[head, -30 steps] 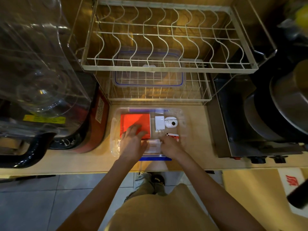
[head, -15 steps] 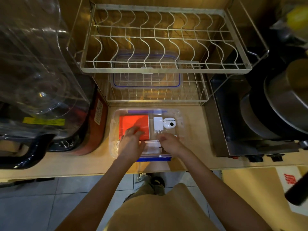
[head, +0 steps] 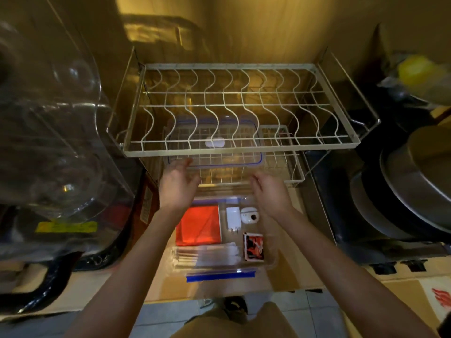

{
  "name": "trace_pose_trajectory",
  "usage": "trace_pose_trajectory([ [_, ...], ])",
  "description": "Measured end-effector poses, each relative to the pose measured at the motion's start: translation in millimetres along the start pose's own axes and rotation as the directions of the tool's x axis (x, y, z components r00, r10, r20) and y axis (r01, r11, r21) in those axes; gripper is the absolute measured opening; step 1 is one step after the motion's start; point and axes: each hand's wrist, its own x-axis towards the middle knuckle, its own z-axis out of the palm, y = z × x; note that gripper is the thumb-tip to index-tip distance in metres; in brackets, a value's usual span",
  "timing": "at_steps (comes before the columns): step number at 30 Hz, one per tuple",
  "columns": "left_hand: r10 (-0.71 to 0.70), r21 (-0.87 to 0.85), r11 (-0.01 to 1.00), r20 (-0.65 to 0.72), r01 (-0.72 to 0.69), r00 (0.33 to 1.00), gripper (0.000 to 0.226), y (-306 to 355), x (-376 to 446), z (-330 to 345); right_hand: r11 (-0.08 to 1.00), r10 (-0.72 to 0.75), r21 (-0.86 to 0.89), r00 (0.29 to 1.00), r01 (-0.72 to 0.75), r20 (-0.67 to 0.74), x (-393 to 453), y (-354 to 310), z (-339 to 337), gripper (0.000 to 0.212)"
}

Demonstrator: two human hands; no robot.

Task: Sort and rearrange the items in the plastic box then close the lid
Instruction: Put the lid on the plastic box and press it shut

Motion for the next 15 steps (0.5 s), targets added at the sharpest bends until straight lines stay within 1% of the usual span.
trace_pose_trajectory([
  [1,0.018,0.053,0.998,0.026,-0.019,1.000,0.044,-3,6,3,0.998,-0.031,-0.049,0.999,0.030,-0.027,10,-1,0,0.032],
  [2,0.031,0.133,0.990,0.071,-0.040,0.997,0.047,-6,12,6,0.993,-0.043,-0.115,0.999,0.040,-0.022,19,-2,1,0.036],
  [4,0.056,0.314,0.943,0.173,-0.109,0.983,0.052,-12,21,13,0.960,-0.003,-0.279,0.997,0.023,0.071,34,-1,5,0.044],
  [5,0.075,0.366,0.918,0.210,-0.150,0.975,0.053,-17,24,16,0.933,0.026,-0.360,0.992,0.021,0.124,40,0,7,0.047],
  [7,0.135,0.371,0.904,0.229,-0.214,0.964,0.050,-25,27,22,0.888,0.066,-0.459,0.979,0.031,0.195,47,4,15,0.057],
  [9,0.170,0.339,0.912,0.204,-0.233,0.964,0.044,-28,29,24,0.869,0.071,-0.492,0.971,0.052,0.228,50,8,21,0.070],
  [10,0.171,0.324,0.919,0.191,-0.226,0.967,0.041,-28,29,25,0.868,0.067,-0.493,0.970,0.058,0.232,51,10,24,0.072],
  [12,0.152,0.314,0.927,0.185,-0.205,0.971,0.038,-28,30,26,0.870,0.048,-0.490,0.977,0.061,0.207,51,13,27,0.069],
  [15,0.142,0.362,0.910,0.186,-0.202,0.972,0.040,-30,30,27,0.860,0.011,-0.506,0.988,0.069,0.153,50,16,29,0.060],
])
